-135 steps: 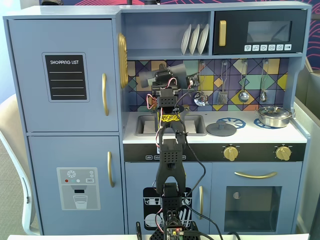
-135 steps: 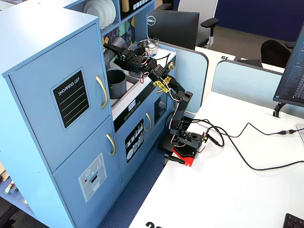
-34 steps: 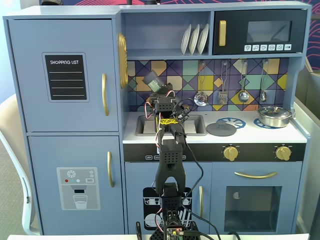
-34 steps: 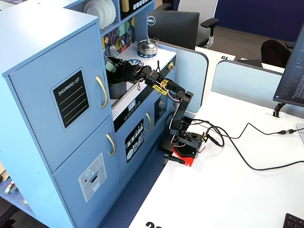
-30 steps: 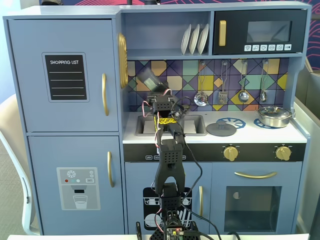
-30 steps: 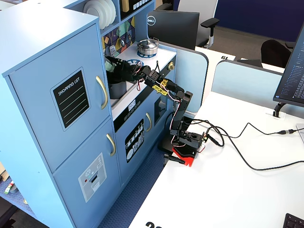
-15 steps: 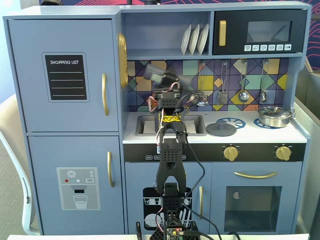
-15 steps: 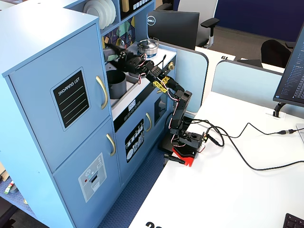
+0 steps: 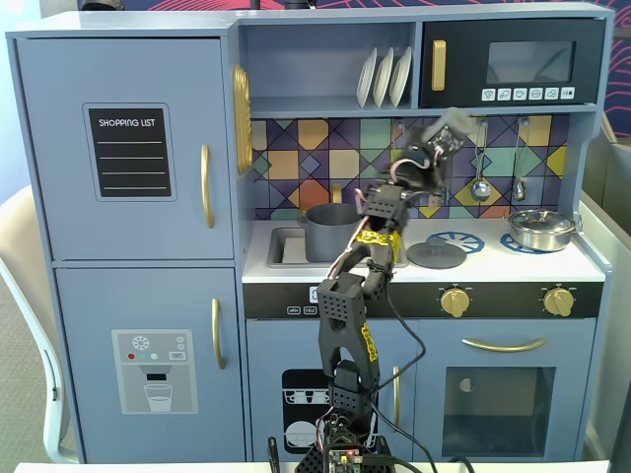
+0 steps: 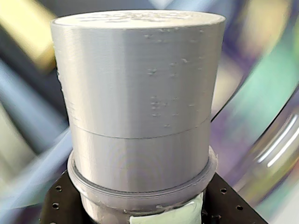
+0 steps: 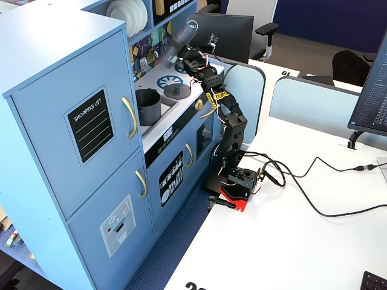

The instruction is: Put salt in the gray recipient

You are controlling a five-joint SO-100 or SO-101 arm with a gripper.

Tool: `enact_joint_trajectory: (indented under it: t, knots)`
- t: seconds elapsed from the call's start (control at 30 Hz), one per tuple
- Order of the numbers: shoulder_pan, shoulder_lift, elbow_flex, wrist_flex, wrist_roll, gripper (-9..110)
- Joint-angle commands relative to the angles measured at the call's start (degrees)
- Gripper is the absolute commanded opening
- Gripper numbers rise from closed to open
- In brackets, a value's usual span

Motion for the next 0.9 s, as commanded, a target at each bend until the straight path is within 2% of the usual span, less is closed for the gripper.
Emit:
enact_joint_trajectory:
  t: [0.0, 0.1, 0.37, 0.67, 0.87]
  knots:
    - [6.1, 1.7, 3.1, -6.9, -20.6, 0]
    - [9.2, 1.1, 7.6, -8.4, -33.0, 0]
    - [10.6, -2.5, 14.5, -13.2, -44.6, 0]
    - [10.6, -5.8, 17.5, -18.1, -46.2, 0]
    - [11.8, -7.5, 17.6, -19.9, -41.7, 0]
